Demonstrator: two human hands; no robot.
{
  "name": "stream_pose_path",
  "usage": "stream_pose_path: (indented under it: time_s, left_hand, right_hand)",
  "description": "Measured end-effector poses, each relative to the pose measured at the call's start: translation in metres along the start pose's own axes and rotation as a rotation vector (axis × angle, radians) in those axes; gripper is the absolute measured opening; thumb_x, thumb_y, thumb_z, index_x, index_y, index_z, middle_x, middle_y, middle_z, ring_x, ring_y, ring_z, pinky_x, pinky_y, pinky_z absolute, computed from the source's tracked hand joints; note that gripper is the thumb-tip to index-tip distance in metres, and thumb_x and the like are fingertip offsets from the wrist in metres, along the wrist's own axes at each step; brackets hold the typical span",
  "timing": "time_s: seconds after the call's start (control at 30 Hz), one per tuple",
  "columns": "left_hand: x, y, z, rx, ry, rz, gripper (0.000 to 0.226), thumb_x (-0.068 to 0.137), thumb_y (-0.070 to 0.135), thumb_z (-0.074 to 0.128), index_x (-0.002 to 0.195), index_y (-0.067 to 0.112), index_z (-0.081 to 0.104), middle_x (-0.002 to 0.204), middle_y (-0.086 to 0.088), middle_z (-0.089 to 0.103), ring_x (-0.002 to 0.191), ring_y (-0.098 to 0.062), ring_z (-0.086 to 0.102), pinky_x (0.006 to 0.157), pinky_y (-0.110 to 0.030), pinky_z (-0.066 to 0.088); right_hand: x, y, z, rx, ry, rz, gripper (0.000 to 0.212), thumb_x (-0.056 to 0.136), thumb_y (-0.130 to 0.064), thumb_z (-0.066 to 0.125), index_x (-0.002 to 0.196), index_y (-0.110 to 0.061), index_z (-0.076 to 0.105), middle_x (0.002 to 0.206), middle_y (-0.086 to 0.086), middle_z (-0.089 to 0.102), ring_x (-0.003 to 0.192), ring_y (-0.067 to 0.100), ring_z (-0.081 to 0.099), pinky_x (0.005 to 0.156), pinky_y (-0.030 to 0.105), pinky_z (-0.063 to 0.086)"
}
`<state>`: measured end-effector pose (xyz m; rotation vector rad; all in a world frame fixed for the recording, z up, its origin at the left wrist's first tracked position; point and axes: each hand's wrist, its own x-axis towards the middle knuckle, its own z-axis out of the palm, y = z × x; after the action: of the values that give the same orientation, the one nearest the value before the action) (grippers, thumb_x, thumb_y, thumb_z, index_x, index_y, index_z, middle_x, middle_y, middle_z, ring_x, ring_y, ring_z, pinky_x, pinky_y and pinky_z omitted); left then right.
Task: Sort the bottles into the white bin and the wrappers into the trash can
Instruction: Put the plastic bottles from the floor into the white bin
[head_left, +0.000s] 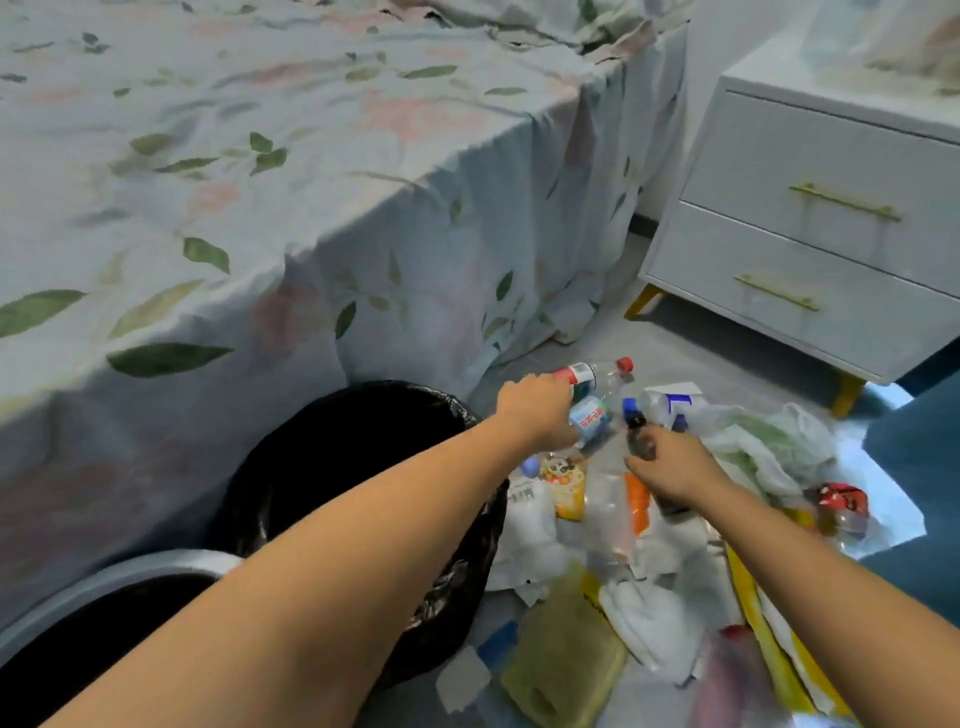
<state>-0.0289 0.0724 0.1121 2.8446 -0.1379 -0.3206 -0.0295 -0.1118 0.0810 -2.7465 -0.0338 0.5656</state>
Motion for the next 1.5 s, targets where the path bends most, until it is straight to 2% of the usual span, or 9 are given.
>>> stream_pose_path:
  time_s: [0.1, 0.3, 0.47, 0.67, 0.8, 1.03, 1.13, 1.23, 1.5]
  left_hand:
    - [0.054, 0.011, 0.026, -0.24, -0.01, -0.095, 0.047, 0.08, 0.034, 0.067, 0.117, 0.01, 0.051, 0.116, -0.01, 0.055, 0.104, -0.028, 0.056, 0.08, -0.035, 0.047]
    - [0.138, 0.022, 0.096, -0.423, -0.081, -0.275, 0.048, 0.061, 0.037, 0.077, 0.103, 0.02, 0.061, 0.102, -0.004, 0.06, 0.101, -0.025, 0.062, 0.086, -0.035, 0.055]
    - [0.154, 0.0, 0.152, -0.353, -0.128, -0.481, 0.088, 0.055, 0.052, 0.082, 0.127, 0.013, 0.05, 0.116, -0.006, 0.052, 0.105, -0.023, 0.058, 0.081, -0.028, 0.051]
    - [0.164, -0.014, 0.175, -0.364, -0.2, -0.475, 0.072, 0.055, 0.048, 0.083, 0.114, 0.018, 0.056, 0.103, 0.0, 0.061, 0.088, -0.018, 0.062, 0.07, -0.025, 0.053]
    - [0.171, -0.005, 0.179, -0.328, -0.175, -0.441, 0.072, 0.059, 0.049, 0.08, 0.119, 0.018, 0.055, 0.11, -0.002, 0.062, 0.096, -0.021, 0.064, 0.08, -0.03, 0.056]
    - [0.169, 0.006, 0.144, -0.392, -0.089, -0.415, 0.055, 0.063, 0.054, 0.076, 0.1, 0.021, 0.054, 0.093, 0.002, 0.06, 0.079, -0.017, 0.057, 0.051, -0.021, 0.039]
    - [0.16, 0.011, 0.12, -0.504, -0.04, -0.4, 0.054, 0.063, 0.055, 0.078, 0.097, 0.021, 0.053, 0.09, 0.003, 0.056, 0.081, -0.015, 0.056, 0.061, -0.022, 0.041]
    - [0.136, 0.016, 0.09, -0.621, -0.003, -0.386, 0.057, 0.058, 0.057, 0.079, 0.097, 0.019, 0.062, 0.087, 0.003, 0.062, 0.073, -0.012, 0.06, 0.057, -0.021, 0.046]
    - [0.023, -0.017, -0.019, -0.718, 0.122, -0.372, 0.053, 0.058, 0.054, 0.083, 0.092, 0.016, 0.068, 0.085, -0.002, 0.07, 0.073, -0.015, 0.067, 0.063, -0.027, 0.053]
  right_hand:
    - [0.037, 0.039, 0.015, -0.019, 0.028, 0.036, 0.045, 0.08, -0.038, 0.059, 0.12, -0.018, 0.051, 0.115, 0.015, 0.064, 0.104, 0.035, 0.059, 0.086, 0.038, 0.051]
    - [0.099, 0.086, 0.044, 0.06, 0.106, 0.107, 0.047, 0.078, -0.036, 0.067, 0.115, -0.009, 0.056, 0.111, 0.018, 0.064, 0.103, 0.036, 0.06, 0.082, 0.036, 0.049]
    - [0.134, 0.113, 0.07, 0.101, 0.09, 0.113, 0.058, 0.064, -0.039, 0.074, 0.111, -0.012, 0.055, 0.106, 0.013, 0.061, 0.099, 0.031, 0.059, 0.078, 0.038, 0.053]
    - [0.151, 0.123, 0.096, 0.197, 0.116, 0.174, 0.076, 0.061, -0.053, 0.077, 0.116, -0.009, 0.049, 0.111, 0.013, 0.058, 0.101, 0.031, 0.058, 0.08, 0.035, 0.049]
    - [0.155, 0.122, 0.106, 0.214, 0.134, 0.22, 0.069, 0.068, -0.053, 0.074, 0.113, -0.006, 0.05, 0.111, 0.014, 0.059, 0.102, 0.033, 0.058, 0.071, 0.032, 0.042]
    - [0.148, 0.118, 0.099, 0.414, 0.249, 0.193, 0.063, 0.065, -0.054, 0.074, 0.107, -0.011, 0.055, 0.103, 0.01, 0.06, 0.092, 0.028, 0.058, 0.072, 0.031, 0.043]
    - [0.136, 0.105, 0.087, 0.555, 0.299, 0.183, 0.062, 0.07, -0.049, 0.074, 0.113, -0.01, 0.053, 0.103, 0.005, 0.057, 0.095, 0.026, 0.057, 0.075, 0.03, 0.042]
    - [0.115, 0.092, 0.07, 0.715, 0.308, 0.176, 0.051, 0.073, -0.045, 0.074, 0.11, -0.015, 0.056, 0.104, 0.005, 0.06, 0.092, 0.023, 0.055, 0.077, 0.029, 0.04]
    - [0.025, 0.025, 0.015, 0.822, 0.222, -0.021, 0.041, 0.076, -0.038, 0.074, 0.108, -0.019, 0.058, 0.099, 0.001, 0.061, 0.087, 0.017, 0.056, 0.074, 0.027, 0.04]
